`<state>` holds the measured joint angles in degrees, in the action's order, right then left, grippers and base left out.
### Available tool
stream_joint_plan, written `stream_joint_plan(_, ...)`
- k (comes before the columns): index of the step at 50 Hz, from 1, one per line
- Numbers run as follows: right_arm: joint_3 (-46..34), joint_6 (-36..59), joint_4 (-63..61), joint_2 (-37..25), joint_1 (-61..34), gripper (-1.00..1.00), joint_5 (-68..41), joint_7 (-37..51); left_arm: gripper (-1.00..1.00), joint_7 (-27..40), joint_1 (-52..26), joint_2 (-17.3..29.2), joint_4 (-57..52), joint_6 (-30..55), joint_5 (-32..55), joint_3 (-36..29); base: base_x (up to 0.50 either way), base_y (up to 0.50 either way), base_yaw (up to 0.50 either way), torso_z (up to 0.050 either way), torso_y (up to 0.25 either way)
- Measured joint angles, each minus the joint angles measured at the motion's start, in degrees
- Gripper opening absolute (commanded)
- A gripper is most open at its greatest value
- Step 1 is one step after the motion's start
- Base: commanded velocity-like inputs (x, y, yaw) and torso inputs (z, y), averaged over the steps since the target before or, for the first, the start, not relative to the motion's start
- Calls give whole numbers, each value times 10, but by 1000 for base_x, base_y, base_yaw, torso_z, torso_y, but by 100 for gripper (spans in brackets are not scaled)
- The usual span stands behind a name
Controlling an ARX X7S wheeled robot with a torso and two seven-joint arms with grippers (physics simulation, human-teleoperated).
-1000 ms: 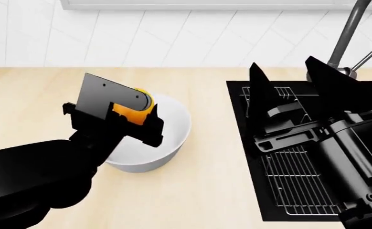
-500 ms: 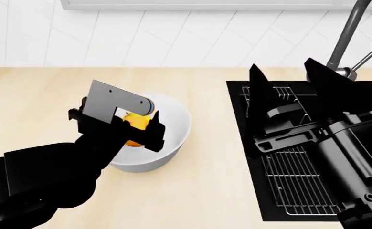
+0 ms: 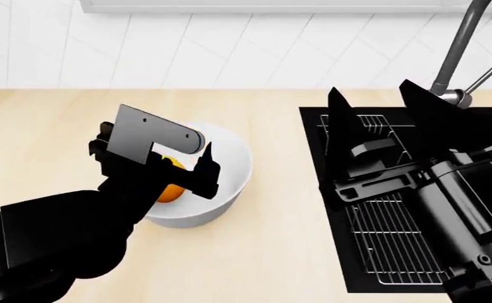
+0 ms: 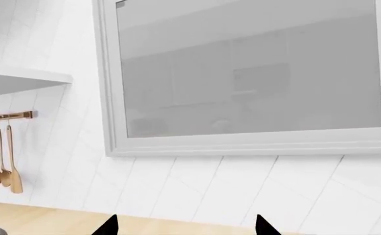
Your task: Pick the sweet potatos and asparaguss from the sink and place them in one bowl. Place the orange in the other bowl. Then turn off the sink faucet.
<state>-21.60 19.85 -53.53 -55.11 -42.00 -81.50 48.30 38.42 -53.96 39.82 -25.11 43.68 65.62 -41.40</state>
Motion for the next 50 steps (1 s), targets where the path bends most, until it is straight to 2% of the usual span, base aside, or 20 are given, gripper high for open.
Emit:
stream_joint_plan(12,5,-6,0,-3,4,100,0,-1,100,1,2,11,-24,-20,-18,8,-8,0,0,0,0)
stream_joint_plan(23,-1,0,9,-2,-2,100,-15,-1,100,21,25,33,-55,-70,-38,41,-490,0,0,0,0)
stream_joint_plan(33,-10,8,16,2,-6,100,-24,-2,100,68,43,35,-63,-95,-80,56,-500,-6,0,0,0)
stream_joint_plan(50,-13,2,13,9,10,100,1,-23,100,103,58,29,-69,-116,-117,62,-76,-483,0,0,0)
